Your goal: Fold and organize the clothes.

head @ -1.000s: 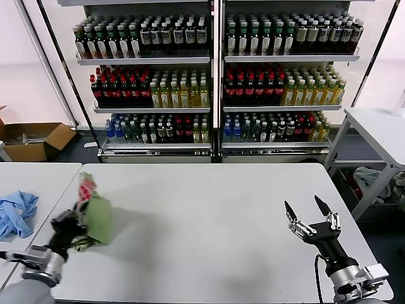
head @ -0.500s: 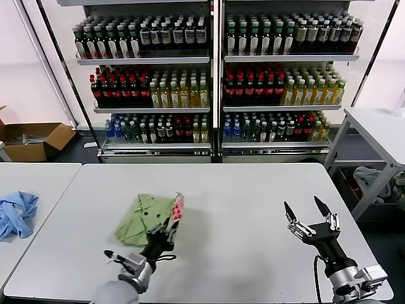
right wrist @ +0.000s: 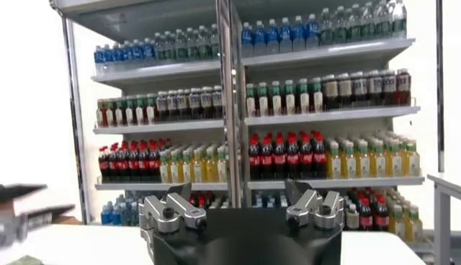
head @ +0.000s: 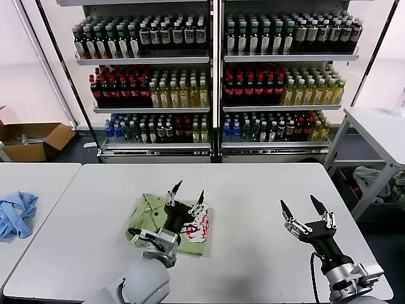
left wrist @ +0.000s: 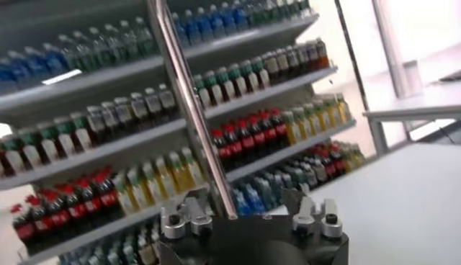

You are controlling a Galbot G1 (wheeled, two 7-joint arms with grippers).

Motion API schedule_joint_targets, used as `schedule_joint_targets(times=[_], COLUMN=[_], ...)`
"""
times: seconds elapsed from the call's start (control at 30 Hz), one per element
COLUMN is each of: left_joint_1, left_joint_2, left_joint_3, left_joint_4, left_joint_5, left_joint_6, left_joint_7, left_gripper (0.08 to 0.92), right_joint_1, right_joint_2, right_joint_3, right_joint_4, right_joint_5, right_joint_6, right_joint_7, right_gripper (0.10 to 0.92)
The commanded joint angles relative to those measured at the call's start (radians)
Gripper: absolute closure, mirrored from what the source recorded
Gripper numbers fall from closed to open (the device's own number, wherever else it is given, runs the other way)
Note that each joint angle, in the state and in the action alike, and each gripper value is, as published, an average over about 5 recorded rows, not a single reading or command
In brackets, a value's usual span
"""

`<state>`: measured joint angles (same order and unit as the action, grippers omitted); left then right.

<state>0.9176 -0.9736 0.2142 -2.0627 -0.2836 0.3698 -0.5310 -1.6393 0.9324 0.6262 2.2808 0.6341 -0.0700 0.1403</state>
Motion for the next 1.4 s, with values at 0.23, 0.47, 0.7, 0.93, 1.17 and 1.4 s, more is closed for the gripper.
schedule_joint_targets(times=[0.23,0.47,0.7,0.93,1.17,1.4], left_joint_1=[0.534,0.598,0.603,0.6,0.593,0.601], left_joint_2=[0.089,0.012,-0.005,-0.008,-0.004,-0.003], left_joint_3=[-0.645,-0.637,-0.623,-0.614,-0.608,-0.613], left_joint_4=[-0.223,-0.239,-0.225,-0.2,-0.197,-0.201], left_joint_5=[-0.059,-0.026,-0.018,-0.008,-0.004,-0.003], left_joint_6=[-0.242,-0.253,-0.261,-0.269,-0.268,-0.269], left_joint_7=[0.286,0.285,0.289,0.291,0.301,0.299], left_gripper=[0.179,0.177,0.177,0.177,0.177,0.177], right_joint_1=[0.557,0.724,0.725,0.697,0.697,0.714], right_joint_2=[0.086,0.189,0.269,0.287,0.315,0.344], right_joint_3=[-0.441,-0.714,-0.754,-0.737,-0.732,-0.736], right_joint_4=[-0.166,-0.349,-0.468,-0.501,-0.558,-0.604], right_joint_5=[0.261,0.226,0.174,0.139,0.108,0.089], right_joint_6=[-0.459,-0.487,-0.485,-0.477,-0.468,-0.447], right_joint_7=[0.185,0.236,0.209,0.167,0.126,0.114], right_gripper=[0.203,0.203,0.203,0.203,0.209,0.381])
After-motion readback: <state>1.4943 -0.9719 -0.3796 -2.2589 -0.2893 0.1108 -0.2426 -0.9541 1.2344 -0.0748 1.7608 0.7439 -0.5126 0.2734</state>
